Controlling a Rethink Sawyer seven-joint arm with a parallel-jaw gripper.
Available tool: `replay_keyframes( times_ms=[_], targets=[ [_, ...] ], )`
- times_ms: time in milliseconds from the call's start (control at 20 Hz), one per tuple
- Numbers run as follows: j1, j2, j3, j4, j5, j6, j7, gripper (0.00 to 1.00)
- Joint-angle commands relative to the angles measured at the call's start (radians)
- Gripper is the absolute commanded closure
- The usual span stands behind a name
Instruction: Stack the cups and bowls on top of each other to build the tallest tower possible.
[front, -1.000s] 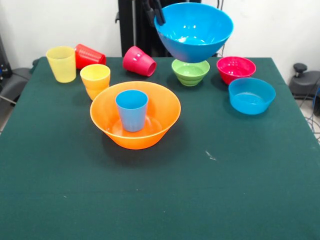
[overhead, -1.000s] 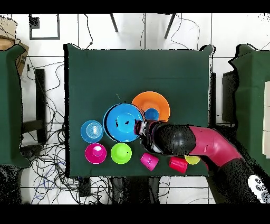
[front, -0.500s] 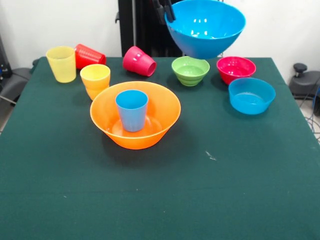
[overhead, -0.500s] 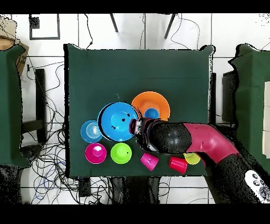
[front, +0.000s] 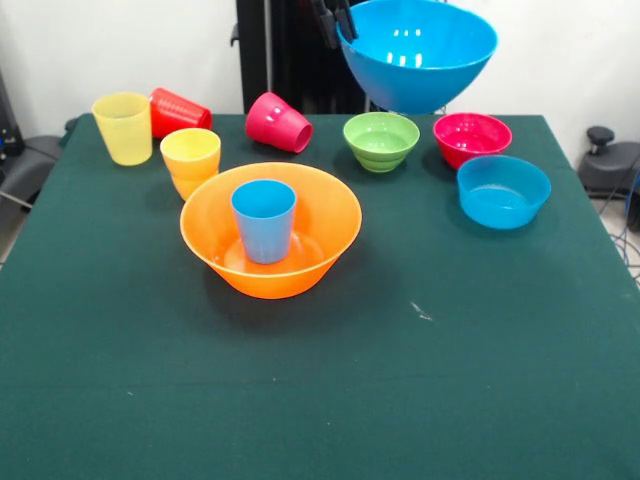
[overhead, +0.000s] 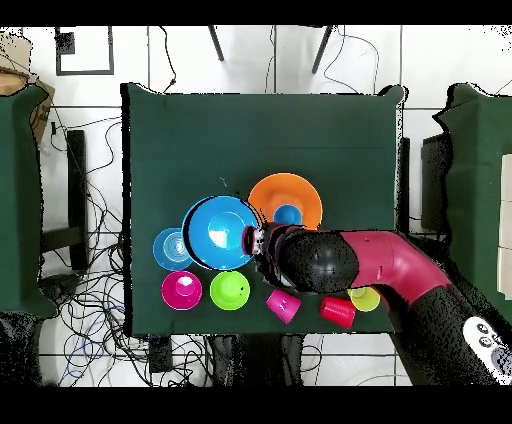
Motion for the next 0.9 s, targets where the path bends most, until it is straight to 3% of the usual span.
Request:
replay_keyframes(
  times_ms=[50,550,900],
  targets=[
    [-0.046,0.045,0.126,-0.005,-0.055,0.078,-0.226,1.00],
    [-0.107,0.067,0.216,-0.019,-0.060,0.115,-0.236,1.00],
    [-0.120,0.119,0.211,-0.046,-0.116,0.129,-0.266,1.00]
  ],
)
